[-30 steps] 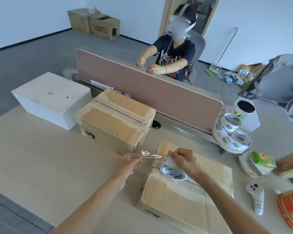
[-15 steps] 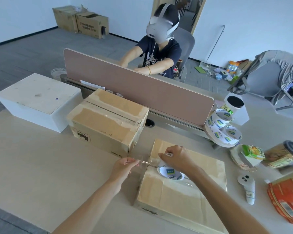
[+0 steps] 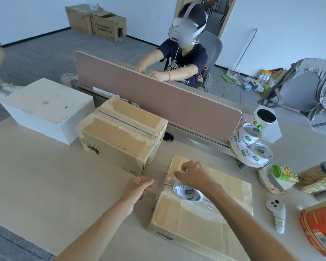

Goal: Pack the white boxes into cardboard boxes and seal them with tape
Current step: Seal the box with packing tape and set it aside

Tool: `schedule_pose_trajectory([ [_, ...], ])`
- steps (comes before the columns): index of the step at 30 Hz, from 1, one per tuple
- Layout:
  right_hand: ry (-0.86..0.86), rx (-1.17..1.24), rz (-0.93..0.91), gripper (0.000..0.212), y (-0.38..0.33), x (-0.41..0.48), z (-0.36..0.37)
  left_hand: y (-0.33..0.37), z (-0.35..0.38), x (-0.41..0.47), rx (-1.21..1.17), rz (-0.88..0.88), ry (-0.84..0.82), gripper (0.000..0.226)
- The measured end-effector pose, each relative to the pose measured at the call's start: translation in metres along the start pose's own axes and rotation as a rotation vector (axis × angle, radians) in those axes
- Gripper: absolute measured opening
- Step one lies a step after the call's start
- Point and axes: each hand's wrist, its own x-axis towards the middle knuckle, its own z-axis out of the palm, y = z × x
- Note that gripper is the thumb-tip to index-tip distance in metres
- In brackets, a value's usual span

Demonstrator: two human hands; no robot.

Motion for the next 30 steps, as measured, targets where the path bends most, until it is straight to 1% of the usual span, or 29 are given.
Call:
schedule_pose_trajectory([
  [3,-0.032,-0.01,0.011,0.024,-0.001,0.003,0.002,-0.002,0.002,0.001,-0.016,-0.008,0.012,0.008],
  [5,-0.04,-0.014,0.014,0.021,-0.002,0.004,0.002,-0.002,0.003,0.002,-0.017,-0.021,0.016,0.009],
  [12,-0.044,-0.037,0.002,0.023,-0.006,0.0,-0.001,-0.006,0.007,0.003,0.019,-0.057,-0.001,0.008],
  [15,-0.047,-0.021,0.01,0.031,-0.008,-0.002,-0.002,-0.011,0.013,0.005,0.047,-0.073,0.007,0.008],
  [19,-0.033,0.037,0.015,0.035,-0.007,-0.002,-0.001,-0.017,0.028,0.006,0.087,-0.074,0.015,0.013],
  [24,0.018,0.114,0.029,0.035,-0.001,-0.004,0.006,-0.027,0.043,0.002,-0.004,-0.031,0.022,0.007],
  [26,0.024,0.129,0.029,0.035,0.002,-0.003,0.009,-0.032,0.045,0.0,-0.037,-0.056,0.007,0.012],
  [28,0.036,0.142,0.026,0.037,0.003,0.0,0.011,-0.039,0.043,0.003,-0.041,-0.09,-0.01,0.022],
  [30,0.045,0.136,0.03,0.035,0.004,0.002,0.012,-0.042,0.038,0.009,0.084,-0.061,-0.012,0.032],
])
